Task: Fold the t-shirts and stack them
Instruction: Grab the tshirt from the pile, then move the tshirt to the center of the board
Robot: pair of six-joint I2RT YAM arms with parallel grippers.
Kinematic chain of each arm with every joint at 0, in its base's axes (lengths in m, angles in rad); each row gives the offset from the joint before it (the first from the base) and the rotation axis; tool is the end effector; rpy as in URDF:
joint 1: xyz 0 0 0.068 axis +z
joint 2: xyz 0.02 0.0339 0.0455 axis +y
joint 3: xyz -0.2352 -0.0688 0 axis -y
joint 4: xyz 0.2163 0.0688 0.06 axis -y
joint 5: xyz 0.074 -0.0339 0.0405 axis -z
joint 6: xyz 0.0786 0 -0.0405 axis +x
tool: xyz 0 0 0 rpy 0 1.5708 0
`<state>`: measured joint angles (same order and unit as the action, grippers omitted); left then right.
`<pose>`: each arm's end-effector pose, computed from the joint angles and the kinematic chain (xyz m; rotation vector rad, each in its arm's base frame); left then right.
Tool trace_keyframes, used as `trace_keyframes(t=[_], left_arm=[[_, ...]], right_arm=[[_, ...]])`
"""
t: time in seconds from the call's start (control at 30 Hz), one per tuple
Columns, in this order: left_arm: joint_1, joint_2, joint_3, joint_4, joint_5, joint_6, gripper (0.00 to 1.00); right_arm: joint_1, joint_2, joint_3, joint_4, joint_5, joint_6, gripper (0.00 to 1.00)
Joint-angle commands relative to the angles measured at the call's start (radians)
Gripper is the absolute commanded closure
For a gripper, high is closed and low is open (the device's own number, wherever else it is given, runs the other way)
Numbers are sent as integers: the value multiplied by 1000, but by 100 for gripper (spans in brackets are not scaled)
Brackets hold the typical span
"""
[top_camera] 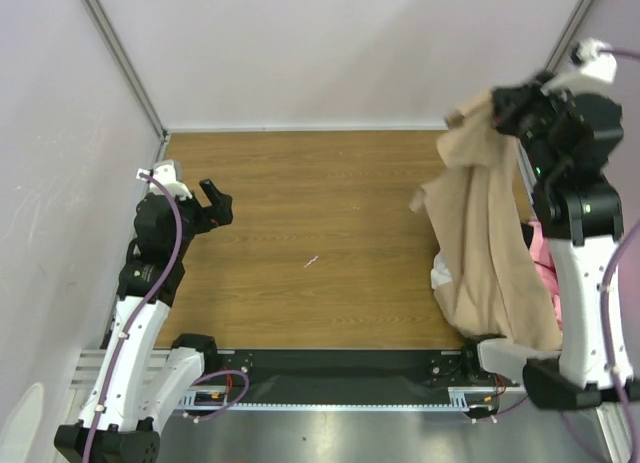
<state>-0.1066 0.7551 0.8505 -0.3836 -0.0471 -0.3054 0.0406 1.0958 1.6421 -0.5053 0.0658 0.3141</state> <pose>0.2038 -0.0181 0.3117 -0.2177 1.8529 -0.2418 0.2184 0.0037 0.4926 0.2611 1.5120 0.2322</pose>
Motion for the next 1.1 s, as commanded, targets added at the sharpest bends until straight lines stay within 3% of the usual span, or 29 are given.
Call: trace_keyframes(t=[0.0,0.23,0.27,0.47,0.73,0.83,0.97,1.07], left_arm=[[-7,-11,18,14,19,6,0],[-5,-14,21,12,30,15,0],[-5,-14,22,11,29,15,0],[1,-26,24,6,27,15,0],[5,-83,13,22,10,17,0],[5,-97,2,29,-2,17,0],[7,-79,2,28,12,12,0],[7,-54,5,20,26,5,0]], right_arm=[[166,145,243,28,-14,-151,100],[519,476,757,-2,-21,-285,100],[601,505,790,22,-6,-294,100],[823,601,843,146,35,-342,100],[906,598,629,182,199,-319,100],[816,589,495,171,203,-180,100],[662,559,236,241,22,28,100],[642,527,20,306,86,51,100]])
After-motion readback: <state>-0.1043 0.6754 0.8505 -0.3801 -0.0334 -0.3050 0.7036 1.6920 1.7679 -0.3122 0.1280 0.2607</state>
